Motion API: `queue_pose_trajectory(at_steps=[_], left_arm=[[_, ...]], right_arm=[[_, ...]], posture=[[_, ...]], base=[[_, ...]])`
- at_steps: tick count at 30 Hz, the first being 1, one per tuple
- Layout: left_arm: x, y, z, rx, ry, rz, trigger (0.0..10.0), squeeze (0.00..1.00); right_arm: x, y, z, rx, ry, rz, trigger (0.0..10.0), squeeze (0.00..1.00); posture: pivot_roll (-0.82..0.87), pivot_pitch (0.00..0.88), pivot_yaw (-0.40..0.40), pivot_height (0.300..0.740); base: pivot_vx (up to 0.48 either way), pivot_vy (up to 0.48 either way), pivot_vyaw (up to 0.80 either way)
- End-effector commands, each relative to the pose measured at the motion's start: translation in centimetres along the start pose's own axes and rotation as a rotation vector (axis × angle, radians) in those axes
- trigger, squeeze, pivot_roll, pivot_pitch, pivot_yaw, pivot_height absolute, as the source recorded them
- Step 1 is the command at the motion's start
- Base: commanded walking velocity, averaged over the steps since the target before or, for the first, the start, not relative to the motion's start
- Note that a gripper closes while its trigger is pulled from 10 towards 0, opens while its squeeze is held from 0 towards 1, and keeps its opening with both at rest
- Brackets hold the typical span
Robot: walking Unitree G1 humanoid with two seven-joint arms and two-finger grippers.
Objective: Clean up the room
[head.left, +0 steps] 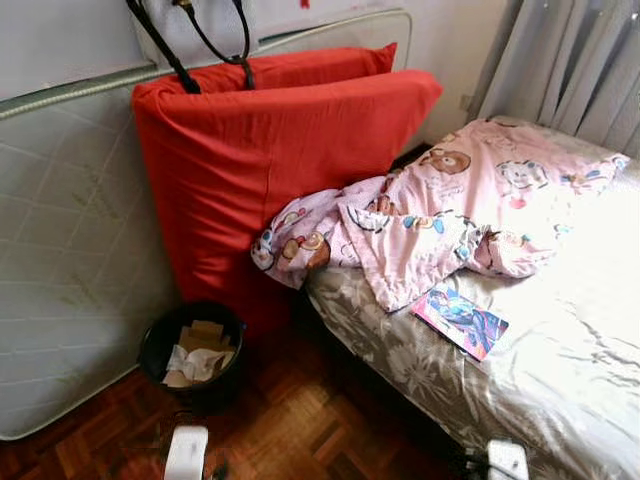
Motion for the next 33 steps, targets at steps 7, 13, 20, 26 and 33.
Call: queue_pose_trajectory(at_steps=[7,13,20,26,33], left_arm=[[0.2,-0.7,0.0,0.08,0.004,0.037,10.0,0.0],[-0.2,1.0,0.4,0.017,0.002,-0.015,10.0,0.0],[0.3,1.5,0.5,0.006,-0.003,-0.011,10.0,0.0],[0.3,1.4,0.5,0.015,-0.003,-0.016,10.0,0.0],[0.5,1.3,0.5,0.024,0.011,-0.024,10.0,0.0]], right_arm=[[0.5,-0.3,0.0,0.026,0.033,-0.007,10.0,0.0],[0.1,0.1,0.1,0.014,0.034,-0.001,10.0,0.0],[0.1,0.3,0.0,-0.009,0.046,0.017,10.0,0.0],[-0.1,0.3,0.0,-0.006,0.045,0.012,10.0,0.0],[-0.1,0.1,-0.1,0.013,0.054,-0.005,10.0,0.0]], posture=[[0.03,0.0,-0.027,0.74],[0.03,0.0,-0.03,0.74],[0.02,0.0,-0.039,0.74],[0.03,0.0,-0.047,0.74],[0.03,0.0,-0.052,0.74]], base=[[0.0,0.0,0.0],[0.0,0.0,0.0],[0.0,0.0,0.0],[0.17,0.0,0.0],[0.26,0.0,-0.55]])
Point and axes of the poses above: a point about 5 cm out from each wrist's last joint towards the gripper, its own z axis pointing out of the wrist towards the gripper, its own y axis along the axis of the wrist's last joint, x = y × z, the point moved 1 cm from there along z, pointing out of the wrist towards the gripper, and after that the axes turned 5 degrees about z, right-handed, at the moved point
